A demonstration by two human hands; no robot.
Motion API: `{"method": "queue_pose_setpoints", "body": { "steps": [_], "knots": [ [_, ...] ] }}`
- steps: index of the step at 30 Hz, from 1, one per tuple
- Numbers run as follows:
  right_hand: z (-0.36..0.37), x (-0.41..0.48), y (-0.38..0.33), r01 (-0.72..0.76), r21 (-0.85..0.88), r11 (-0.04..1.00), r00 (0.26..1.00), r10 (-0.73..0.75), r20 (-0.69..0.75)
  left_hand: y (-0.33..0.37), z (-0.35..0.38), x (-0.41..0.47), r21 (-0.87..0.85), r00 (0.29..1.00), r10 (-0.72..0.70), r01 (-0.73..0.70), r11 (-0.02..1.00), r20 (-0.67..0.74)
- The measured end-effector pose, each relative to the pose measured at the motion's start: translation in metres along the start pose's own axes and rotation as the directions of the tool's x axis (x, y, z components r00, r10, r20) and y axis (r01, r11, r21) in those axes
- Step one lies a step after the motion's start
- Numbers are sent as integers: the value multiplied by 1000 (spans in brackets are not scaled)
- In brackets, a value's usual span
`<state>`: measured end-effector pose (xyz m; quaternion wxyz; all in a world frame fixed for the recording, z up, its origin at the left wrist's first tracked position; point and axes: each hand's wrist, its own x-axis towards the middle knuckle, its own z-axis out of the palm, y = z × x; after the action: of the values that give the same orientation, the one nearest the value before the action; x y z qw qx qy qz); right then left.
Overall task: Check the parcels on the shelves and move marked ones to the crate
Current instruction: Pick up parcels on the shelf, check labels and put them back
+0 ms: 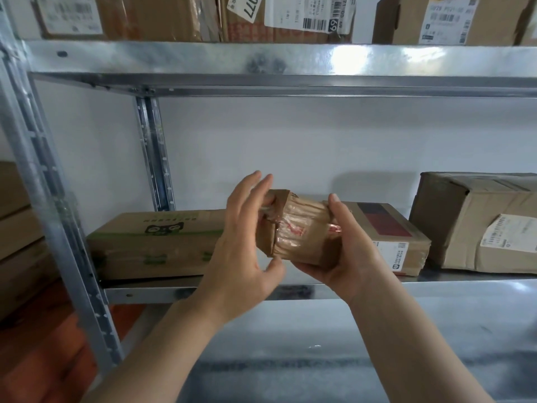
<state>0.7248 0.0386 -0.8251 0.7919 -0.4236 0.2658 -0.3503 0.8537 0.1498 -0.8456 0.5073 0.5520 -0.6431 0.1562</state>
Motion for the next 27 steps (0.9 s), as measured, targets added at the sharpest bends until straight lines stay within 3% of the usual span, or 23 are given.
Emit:
{"method": "queue_pose_setpoints", "body": {
  "steps": [4,9,14,16,21,27],
  "knots": [
    [-4,2,-1,-18,15,1000,1000,18,3,-3,-7,0,-263,950,-295,260,929,-102],
    [-10,5,-6,-53,11,999,996,52,69,-18,-23,-1,-331,791,-589,517,789,-168],
    [-15,6,-9,-79,-16,997,993,81,92,-29,-36,10,-470,570,-821,735,488,39],
    [-16,8,-8,-109,-38,993,989,113,94,-25,-39,14,-486,513,-851,775,403,113],
    [-24,13,-6,-152,-117,981,979,166,116,-18,-40,22,-354,441,-844,875,330,304],
    [-22,15,-2,-124,-84,989,987,132,97,-18,-50,27,-334,407,-759,906,262,509]
  ]
}}
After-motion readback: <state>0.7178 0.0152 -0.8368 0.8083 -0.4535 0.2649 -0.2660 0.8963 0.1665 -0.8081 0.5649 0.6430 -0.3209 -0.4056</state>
